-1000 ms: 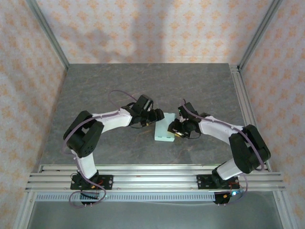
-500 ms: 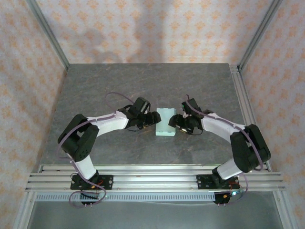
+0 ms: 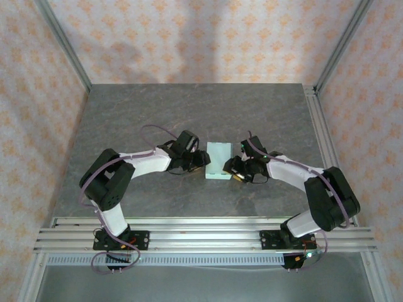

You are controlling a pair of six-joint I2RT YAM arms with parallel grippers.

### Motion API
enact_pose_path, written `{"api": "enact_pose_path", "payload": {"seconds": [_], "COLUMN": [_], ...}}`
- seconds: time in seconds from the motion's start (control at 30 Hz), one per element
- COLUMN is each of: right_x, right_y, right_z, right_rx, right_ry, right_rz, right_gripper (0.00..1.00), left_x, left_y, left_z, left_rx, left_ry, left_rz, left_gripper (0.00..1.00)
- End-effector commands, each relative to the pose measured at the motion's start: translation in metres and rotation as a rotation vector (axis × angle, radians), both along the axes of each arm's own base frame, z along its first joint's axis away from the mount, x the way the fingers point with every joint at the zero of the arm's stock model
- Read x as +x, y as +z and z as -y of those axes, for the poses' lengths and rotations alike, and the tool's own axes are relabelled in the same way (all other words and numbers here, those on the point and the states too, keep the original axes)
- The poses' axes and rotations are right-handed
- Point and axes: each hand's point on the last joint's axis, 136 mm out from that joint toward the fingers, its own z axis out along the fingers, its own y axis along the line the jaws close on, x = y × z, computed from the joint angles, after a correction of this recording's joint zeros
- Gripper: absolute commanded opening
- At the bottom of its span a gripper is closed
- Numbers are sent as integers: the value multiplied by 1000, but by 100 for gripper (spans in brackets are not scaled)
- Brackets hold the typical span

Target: Fold the paper box

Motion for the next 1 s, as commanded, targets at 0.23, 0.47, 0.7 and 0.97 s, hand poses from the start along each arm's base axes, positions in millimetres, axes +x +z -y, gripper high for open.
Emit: {"api": "enact_pose_path", "payload": {"seconds": [0.23,0.47,0.7,0.97], "right_x": [-4,1,22,77], "right_y": [-12,-15,11,15], "right_z": [-3,-3,13,26], "right_rx": [16,26,-41,-85], "right_ry": [-41,-88,-98,-72], "right_rz": [-58,-57,63,134], "right_gripper": [16,0,47,56], "left_x": [-14,-14,-14,-14], "left_y": [-29,-28,-30,-30], "left_z": [-11,-10,-13,-13], "left_rx": [60,59,87,109], "left_ry": [8,2,-18,-46], "left_rz": [-70,-66,-64,-65], "left_gripper": [45,45,45,45]}}
